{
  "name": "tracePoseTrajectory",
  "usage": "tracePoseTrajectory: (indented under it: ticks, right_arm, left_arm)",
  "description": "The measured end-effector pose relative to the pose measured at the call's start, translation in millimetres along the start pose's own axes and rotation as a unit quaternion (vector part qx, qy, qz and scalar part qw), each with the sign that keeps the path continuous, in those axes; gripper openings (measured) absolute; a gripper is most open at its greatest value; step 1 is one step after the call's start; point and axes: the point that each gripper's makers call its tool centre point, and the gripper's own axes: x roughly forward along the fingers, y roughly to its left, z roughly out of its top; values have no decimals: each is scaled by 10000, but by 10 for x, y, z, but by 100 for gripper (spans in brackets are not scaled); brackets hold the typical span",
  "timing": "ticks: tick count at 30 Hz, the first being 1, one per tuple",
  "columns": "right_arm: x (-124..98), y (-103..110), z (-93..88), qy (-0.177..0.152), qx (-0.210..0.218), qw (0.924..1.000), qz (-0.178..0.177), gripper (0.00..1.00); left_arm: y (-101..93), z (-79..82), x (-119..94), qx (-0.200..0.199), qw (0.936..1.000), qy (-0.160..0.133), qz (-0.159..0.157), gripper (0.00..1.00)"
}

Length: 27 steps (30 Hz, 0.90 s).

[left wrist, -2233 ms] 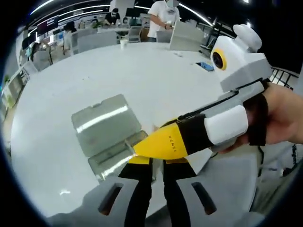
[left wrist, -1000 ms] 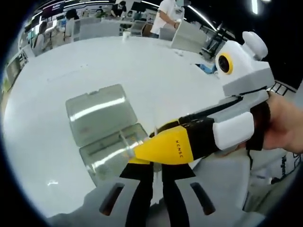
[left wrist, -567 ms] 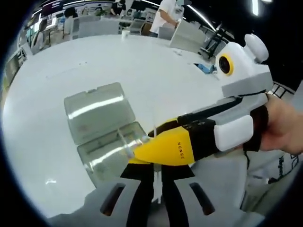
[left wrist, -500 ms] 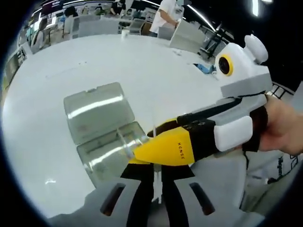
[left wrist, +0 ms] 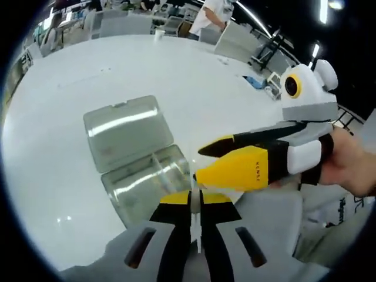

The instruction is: Insert the divider into the dual guide fixture by aligning both edges with the guide slots and pushing it downward to the bottom, including one-sided entry, uneven engagement, binding, and posture correction.

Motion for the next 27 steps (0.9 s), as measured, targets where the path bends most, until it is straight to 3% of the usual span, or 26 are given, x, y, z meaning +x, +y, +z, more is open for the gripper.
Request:
tracePoseTrajectory:
  ticks: [11,16,22,27]
  right_arm:
    - [-112,-41,6,-142,-213,9996,87,40]
    - [-139,-48,-18,-140,-373,9991,113,41]
    - [-143,-8,-76,-69,-1118,9935,186,43]
    - [-145,37,-114,-35,-1738,9843,306,45]
  left_arm:
    - [185,-34,-71,-239,9987,427,111,2]
    - [346,-63,-82,-502,9955,731,348,2]
    - [414,-40,-60,-713,9901,1084,536,2]
    - [443,-89,-28,-1128,9833,1281,637,2]
